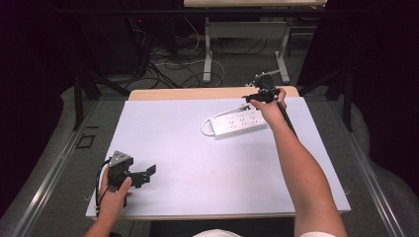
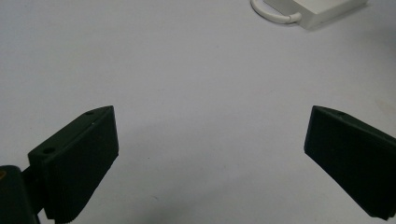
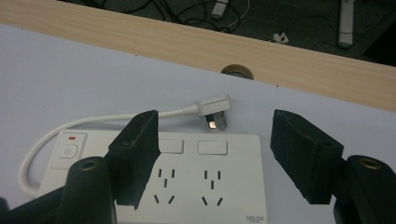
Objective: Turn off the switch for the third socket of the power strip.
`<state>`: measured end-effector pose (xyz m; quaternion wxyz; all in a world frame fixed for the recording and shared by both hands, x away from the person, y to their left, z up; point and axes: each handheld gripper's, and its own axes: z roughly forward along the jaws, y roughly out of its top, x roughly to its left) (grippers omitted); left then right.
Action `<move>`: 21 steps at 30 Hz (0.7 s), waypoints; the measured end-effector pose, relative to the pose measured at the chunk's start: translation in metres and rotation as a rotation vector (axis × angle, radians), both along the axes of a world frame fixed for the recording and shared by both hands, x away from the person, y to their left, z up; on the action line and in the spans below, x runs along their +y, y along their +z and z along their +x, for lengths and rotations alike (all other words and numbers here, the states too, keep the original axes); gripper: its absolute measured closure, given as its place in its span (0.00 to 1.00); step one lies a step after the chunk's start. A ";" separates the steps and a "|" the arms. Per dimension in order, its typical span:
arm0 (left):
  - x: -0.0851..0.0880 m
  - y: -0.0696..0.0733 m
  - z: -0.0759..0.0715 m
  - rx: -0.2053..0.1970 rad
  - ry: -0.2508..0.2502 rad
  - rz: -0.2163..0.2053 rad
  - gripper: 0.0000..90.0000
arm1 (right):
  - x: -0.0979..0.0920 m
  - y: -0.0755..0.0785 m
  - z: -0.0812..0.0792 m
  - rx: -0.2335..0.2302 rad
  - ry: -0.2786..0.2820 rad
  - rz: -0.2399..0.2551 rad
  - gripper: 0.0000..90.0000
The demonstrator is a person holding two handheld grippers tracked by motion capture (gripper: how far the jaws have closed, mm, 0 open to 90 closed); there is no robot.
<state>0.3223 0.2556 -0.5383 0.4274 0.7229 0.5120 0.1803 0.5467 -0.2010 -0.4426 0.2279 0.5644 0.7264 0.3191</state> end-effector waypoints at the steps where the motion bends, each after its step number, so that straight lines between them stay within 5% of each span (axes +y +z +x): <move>1: 0.000 0.000 0.000 0.002 -0.001 0.001 0.03 | 0.000 -0.002 0.001 0.003 0.005 0.002 0.37; 21: 0.000 0.000 0.000 0.006 -0.003 -0.001 0.04 | -0.006 -0.027 0.022 0.060 0.028 -0.042 0.40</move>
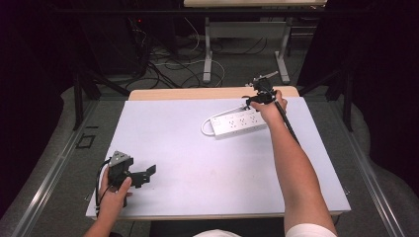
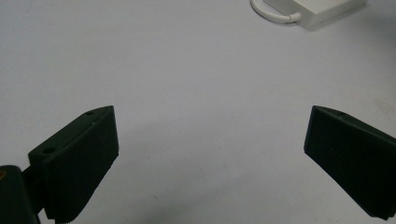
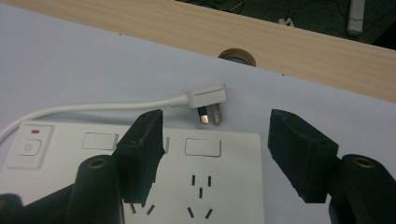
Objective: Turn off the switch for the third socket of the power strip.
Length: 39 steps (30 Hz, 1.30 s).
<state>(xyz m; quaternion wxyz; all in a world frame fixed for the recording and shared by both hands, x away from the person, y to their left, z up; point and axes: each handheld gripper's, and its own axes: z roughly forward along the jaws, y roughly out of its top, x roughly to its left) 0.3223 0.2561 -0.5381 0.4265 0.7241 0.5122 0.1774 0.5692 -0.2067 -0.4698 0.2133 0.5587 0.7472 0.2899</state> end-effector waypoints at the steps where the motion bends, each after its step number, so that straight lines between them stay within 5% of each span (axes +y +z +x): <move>1: 0.000 0.000 0.000 0.001 0.000 -0.001 0.04 | 0.000 -0.001 0.000 0.006 -0.005 0.002 0.40; 17: 0.000 0.000 0.000 0.006 -0.003 -0.003 0.04 | 0.004 -0.019 0.009 0.078 -0.036 0.034 0.55; 32: 0.000 -0.001 0.001 0.003 0.004 -0.011 0.05 | 0.006 -0.027 0.013 0.113 -0.014 0.001 0.90; 39: 0.002 -0.001 0.001 0.005 0.005 -0.013 0.05 | 0.006 -0.031 0.015 0.121 -0.026 0.003 0.98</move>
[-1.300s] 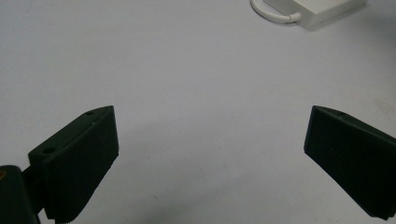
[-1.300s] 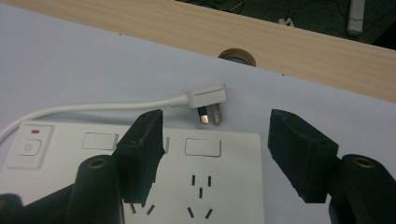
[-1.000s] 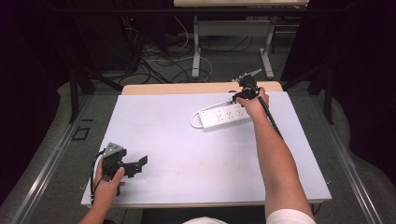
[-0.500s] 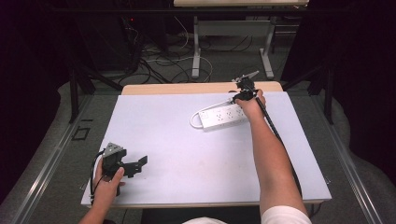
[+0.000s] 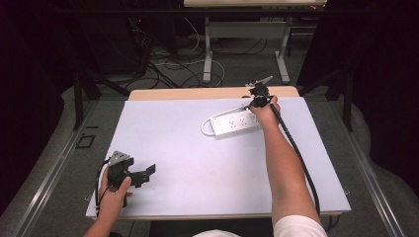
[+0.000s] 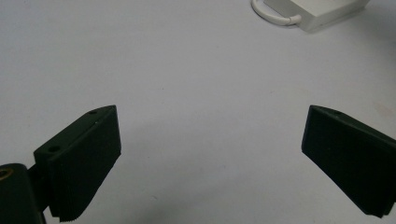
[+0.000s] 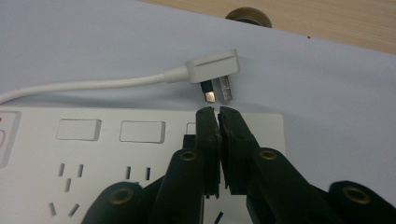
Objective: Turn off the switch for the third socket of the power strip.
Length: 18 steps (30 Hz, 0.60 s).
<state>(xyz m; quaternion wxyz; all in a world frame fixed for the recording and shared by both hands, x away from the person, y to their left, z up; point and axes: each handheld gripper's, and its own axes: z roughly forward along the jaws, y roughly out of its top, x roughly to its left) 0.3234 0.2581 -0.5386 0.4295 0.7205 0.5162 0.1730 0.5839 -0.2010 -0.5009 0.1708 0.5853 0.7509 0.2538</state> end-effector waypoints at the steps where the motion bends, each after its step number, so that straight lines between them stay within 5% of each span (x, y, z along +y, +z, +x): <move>1: 0.001 0.000 0.000 0.006 -0.002 0.004 0.05 | 0.000 -0.001 0.000 0.007 0.005 0.001 0.99; 18: 0.001 -0.001 0.000 0.008 0.001 0.002 0.06 | 0.000 -0.013 0.007 0.003 -0.034 -0.024 0.99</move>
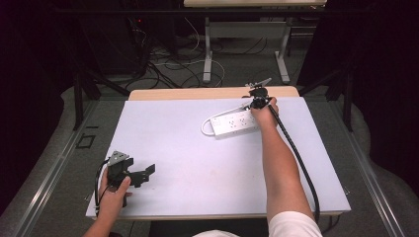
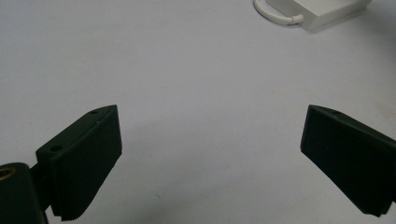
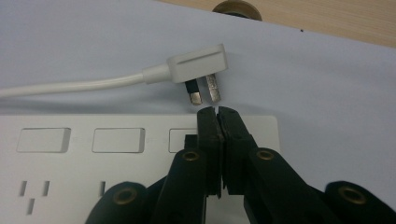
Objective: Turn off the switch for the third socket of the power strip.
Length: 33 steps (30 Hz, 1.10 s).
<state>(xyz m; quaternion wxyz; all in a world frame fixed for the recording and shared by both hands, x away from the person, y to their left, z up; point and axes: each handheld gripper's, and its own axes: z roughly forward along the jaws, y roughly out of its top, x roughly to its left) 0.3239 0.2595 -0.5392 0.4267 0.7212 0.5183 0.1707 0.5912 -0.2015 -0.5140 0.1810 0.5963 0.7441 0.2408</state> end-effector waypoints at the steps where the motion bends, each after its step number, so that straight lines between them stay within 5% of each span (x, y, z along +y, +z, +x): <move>1: 0.000 0.000 0.000 0.001 0.000 0.000 0.06 | 0.000 0.000 0.000 0.001 0.001 -0.003 0.98; 20: -0.001 -0.001 0.000 -0.006 -0.002 0.002 0.06 | -0.005 -0.003 -0.001 -0.010 -0.019 0.046 0.99; 33: -0.001 -0.001 0.000 -0.003 -0.005 0.005 0.06 | -0.004 -0.006 -0.001 -0.014 -0.021 0.035 1.00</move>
